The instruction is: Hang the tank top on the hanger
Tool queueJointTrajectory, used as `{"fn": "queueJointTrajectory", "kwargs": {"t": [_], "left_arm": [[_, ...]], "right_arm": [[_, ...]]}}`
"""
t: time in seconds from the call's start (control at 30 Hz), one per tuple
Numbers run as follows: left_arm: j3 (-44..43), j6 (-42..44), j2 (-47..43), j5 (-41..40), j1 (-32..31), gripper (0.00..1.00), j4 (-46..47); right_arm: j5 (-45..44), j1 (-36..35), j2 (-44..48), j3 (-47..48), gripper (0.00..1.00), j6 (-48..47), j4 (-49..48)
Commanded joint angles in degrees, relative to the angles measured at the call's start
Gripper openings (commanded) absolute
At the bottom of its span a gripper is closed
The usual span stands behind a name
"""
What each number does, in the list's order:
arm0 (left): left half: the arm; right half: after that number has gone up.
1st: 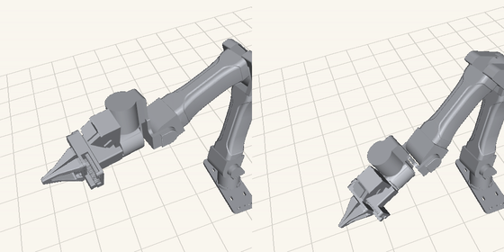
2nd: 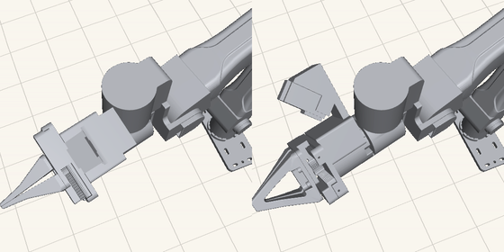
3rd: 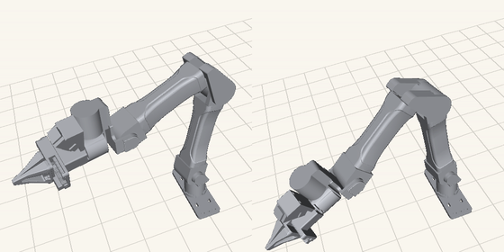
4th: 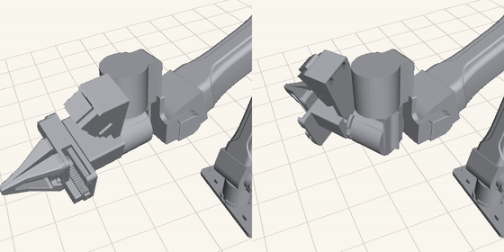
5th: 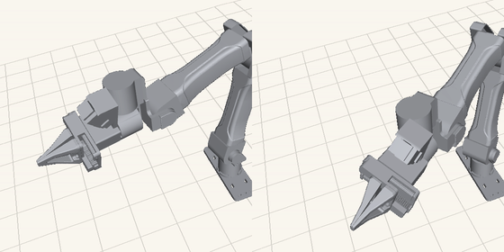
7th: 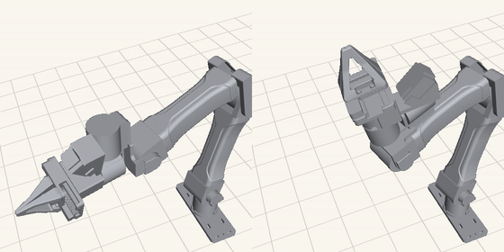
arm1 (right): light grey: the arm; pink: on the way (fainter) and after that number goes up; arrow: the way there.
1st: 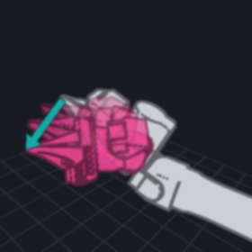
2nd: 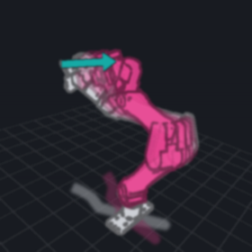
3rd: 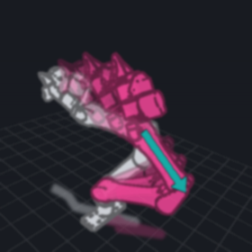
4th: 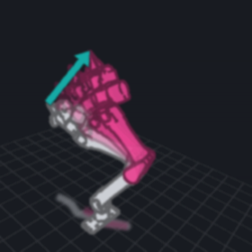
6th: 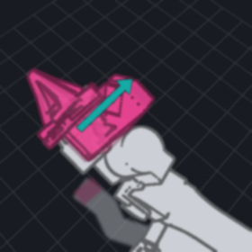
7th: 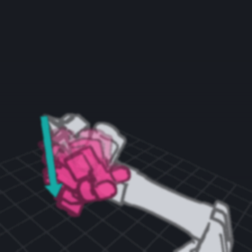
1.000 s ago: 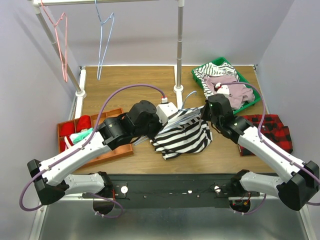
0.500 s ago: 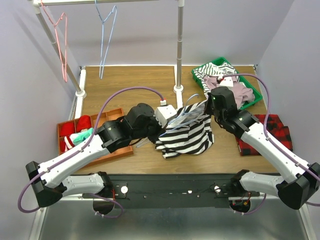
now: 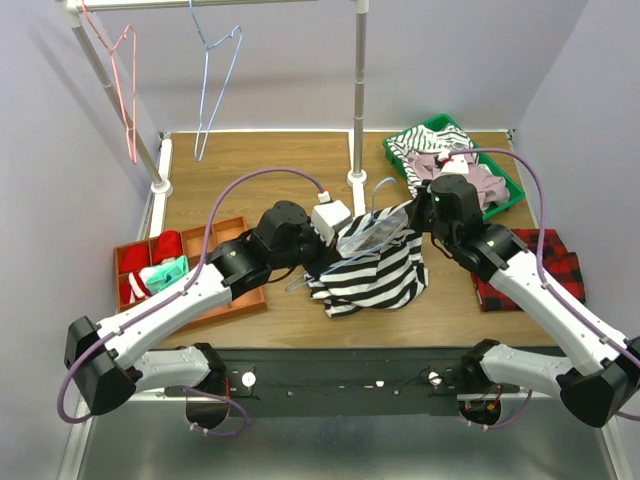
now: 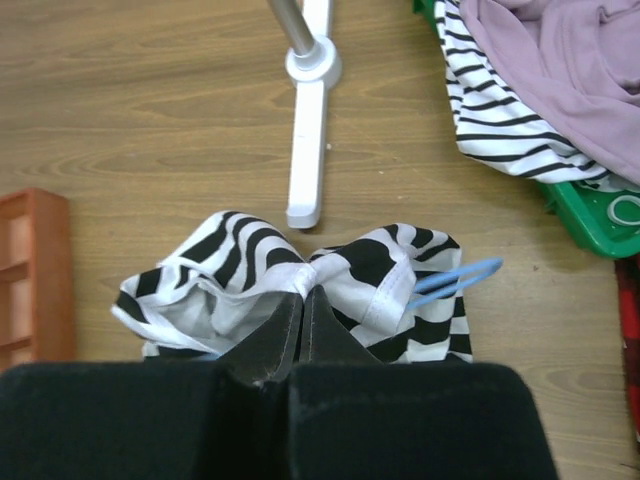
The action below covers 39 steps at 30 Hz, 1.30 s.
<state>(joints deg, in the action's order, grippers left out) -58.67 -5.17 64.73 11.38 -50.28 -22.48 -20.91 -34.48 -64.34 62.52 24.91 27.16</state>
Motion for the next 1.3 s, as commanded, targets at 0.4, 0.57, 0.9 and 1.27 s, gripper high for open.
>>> {"fn": "queueJointTrajectory", "kwargs": {"t": [0.4,0.57,0.9,1.27], "left_arm": [[-1.8,-3.3,13.8,16.7,5.3,0.0,26.2],[-4.4,-2.6,16.8,17.0,5.5,0.0,24.5],[-8.7,-0.6,21.7,17.7,5.5,0.0,20.3],[-10.0,0.8,22.2,18.7,5.6,0.0,17.1]], "right_arm": [[1.6,-0.1,10.7,-4.7,0.48,2.1,-2.2],[7.2,-0.1,16.4,-9.5,0.52,0.1,-7.4],[13.3,-0.1,13.1,-11.5,0.52,-6.0,-20.7],[3.8,-0.1,6.2,-10.8,0.48,-10.4,-24.0]]}}
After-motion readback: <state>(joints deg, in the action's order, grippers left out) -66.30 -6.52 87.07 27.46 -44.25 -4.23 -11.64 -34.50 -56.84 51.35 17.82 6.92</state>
